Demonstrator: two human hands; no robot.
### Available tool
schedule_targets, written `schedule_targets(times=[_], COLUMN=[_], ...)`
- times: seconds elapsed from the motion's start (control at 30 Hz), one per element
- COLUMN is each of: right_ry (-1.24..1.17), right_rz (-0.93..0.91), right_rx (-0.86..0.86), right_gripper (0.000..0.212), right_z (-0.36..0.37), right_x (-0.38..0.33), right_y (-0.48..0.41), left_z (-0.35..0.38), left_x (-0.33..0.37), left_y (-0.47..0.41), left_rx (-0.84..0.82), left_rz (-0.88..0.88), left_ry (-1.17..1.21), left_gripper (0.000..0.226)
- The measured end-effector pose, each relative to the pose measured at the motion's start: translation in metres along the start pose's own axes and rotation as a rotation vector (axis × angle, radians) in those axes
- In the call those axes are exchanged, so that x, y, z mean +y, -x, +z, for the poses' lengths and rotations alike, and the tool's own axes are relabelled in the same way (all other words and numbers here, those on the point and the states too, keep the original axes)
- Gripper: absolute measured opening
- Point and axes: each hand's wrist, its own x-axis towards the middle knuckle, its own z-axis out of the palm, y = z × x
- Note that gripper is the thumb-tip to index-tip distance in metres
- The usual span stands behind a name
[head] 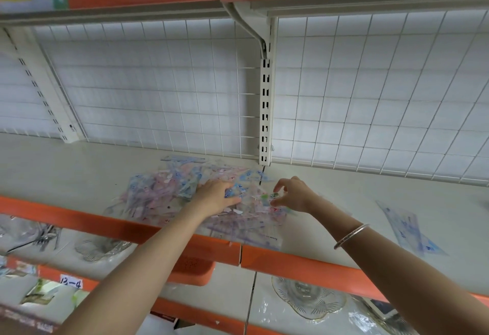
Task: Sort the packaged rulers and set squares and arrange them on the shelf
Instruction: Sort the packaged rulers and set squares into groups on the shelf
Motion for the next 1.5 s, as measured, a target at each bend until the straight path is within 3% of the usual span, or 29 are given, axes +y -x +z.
schedule_targets(times=[0.2, 0.4, 0.6, 0.87, 1.23, 1.5], right_ry=[-0.043, -0.002, 0.006, -0.114, -0.236, -0.302], right_rz=[-0.032, -0.062, -0.097, -0.115, -0.056, -0.006], right_rx=[0.026, 0.05, 0.09, 0.087, 0.301, 0.215], right_gripper=[0.043, 0.041, 0.043, 0.027, 0.03, 0.032], right_z=[-0.001, 0.0, -0.001, -0.004, -0.011, -0.009], right_x=[-0.005, -0.007, -0.015, -0.02, -0.023, -0.019], right_y=[0.0, 0.002, 0.004, 0.001, -0.008, -0.007], left_z=[-0.009, -0.013, -0.018, -0.016, -0.023, -0.029], left_x=[0.006, 0.011, 0.01, 0.006, 0.005, 0.026], left_y=[0.004, 0.011, 0.014, 0.015, 0.01, -0.015], left_rx=[0.046, 0.073, 0.153, 0.207, 0.309, 0.323], left_rz=[0.077, 0.166, 0.123, 0.069, 0.035, 0.079], left_ry=[-0.14, -0.321, -0.208, -0.086, -0.063, -0.087], left_gripper=[0.032, 0.035, 0.019, 0.024, 0.022, 0.01])
